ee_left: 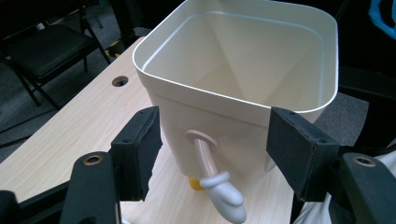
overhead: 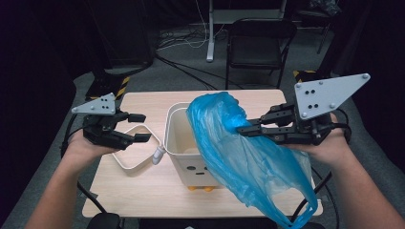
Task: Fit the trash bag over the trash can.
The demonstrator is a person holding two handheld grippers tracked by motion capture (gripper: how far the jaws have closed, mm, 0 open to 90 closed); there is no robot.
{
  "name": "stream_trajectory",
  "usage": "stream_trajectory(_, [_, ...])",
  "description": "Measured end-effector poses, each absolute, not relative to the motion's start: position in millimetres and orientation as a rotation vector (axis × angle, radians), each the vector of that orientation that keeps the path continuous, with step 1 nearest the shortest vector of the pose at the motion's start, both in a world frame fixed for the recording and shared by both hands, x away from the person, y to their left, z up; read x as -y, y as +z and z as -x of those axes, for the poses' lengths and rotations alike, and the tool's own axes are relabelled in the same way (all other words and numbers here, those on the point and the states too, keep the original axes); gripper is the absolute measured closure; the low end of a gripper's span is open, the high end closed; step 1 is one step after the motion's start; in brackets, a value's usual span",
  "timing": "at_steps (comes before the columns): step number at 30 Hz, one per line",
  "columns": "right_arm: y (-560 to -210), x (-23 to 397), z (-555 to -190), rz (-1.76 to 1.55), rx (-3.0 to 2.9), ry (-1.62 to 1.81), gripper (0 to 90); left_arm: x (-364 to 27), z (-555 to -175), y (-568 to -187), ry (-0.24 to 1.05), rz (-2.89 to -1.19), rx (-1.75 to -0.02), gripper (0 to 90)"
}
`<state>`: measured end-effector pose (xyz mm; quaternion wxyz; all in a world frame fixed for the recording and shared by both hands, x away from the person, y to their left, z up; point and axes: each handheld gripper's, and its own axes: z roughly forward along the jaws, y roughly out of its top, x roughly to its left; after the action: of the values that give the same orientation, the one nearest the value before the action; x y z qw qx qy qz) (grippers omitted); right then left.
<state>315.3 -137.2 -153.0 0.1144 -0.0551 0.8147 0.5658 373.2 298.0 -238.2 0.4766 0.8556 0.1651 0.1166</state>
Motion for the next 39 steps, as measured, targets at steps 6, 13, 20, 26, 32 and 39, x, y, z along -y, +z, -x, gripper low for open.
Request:
stream_trajectory(6, [-144, 126, -310, 0.227, -2.383, 1.667, 87.3, -297, -374, -237, 0.285, -2.088, -0.4, 34.9])
stream_trajectory(13, [-138, 114, -305, 0.288, -2.38, 1.672, 87.2, -301, -371, -235, 0.287, -2.081, -0.402, 34.9])
stream_trajectory(20, [-152, 124, -317, 0.205, -2.411, 1.678, 86.9, -299, -373, -236, 0.285, -2.082, -0.397, 34.8])
stream_trajectory(26, [-178, 136, -344, 0.046, -2.452, 1.632, 86.8, -291, -377, -239, 0.269, -2.093, -0.388, 34.7])
stream_trajectory(32, [-195, 146, -365, -0.074, -2.466, 1.618, 86.7, -284, -381, -239, 0.258, -2.098, -0.376, 34.7])
stream_trajectory(39, [-203, 144, -374, -0.116, -2.476, 1.596, 86.5, -272, -383, -235, 0.252, -2.112, -0.343, 34.8])
